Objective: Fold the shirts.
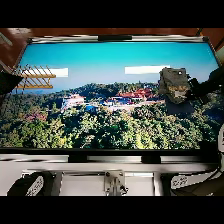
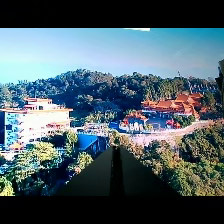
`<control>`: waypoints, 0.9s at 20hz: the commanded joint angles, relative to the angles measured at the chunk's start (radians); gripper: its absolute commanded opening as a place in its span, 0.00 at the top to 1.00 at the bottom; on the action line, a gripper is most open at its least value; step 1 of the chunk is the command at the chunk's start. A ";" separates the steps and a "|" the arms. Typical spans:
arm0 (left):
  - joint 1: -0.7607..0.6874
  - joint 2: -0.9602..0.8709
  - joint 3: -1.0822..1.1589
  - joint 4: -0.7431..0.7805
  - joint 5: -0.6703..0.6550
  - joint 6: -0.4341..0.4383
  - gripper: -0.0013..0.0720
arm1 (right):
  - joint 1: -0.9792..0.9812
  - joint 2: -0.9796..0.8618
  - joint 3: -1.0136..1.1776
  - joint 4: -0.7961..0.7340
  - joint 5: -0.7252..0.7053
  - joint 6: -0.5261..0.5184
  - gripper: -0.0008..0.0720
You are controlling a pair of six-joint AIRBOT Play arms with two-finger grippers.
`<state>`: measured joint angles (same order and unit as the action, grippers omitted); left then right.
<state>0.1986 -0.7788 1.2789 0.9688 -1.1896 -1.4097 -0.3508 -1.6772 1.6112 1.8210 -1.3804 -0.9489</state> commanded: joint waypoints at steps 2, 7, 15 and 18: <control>0.000 0.000 0.000 0.000 0.001 0.002 0.94 | 0.038 -0.001 -0.011 -0.110 -0.061 0.060 0.91; 0.000 -0.011 0.000 0.000 0.016 0.013 0.94 | 0.022 0.016 -0.008 -0.223 -0.273 -0.108 0.19; -0.260 -0.254 0.055 0.402 0.006 -0.048 0.95 | 0.087 0.219 0.266 -0.278 0.175 -0.372 0.32; -0.441 -0.512 0.234 0.657 -0.187 -0.147 0.92 | 0.267 0.235 0.276 -0.151 0.266 -0.423 0.04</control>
<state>-0.0963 -1.1015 1.3952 1.3567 -1.2343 -1.4643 -0.2020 -1.4700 1.8462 1.5532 -1.2739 -1.3064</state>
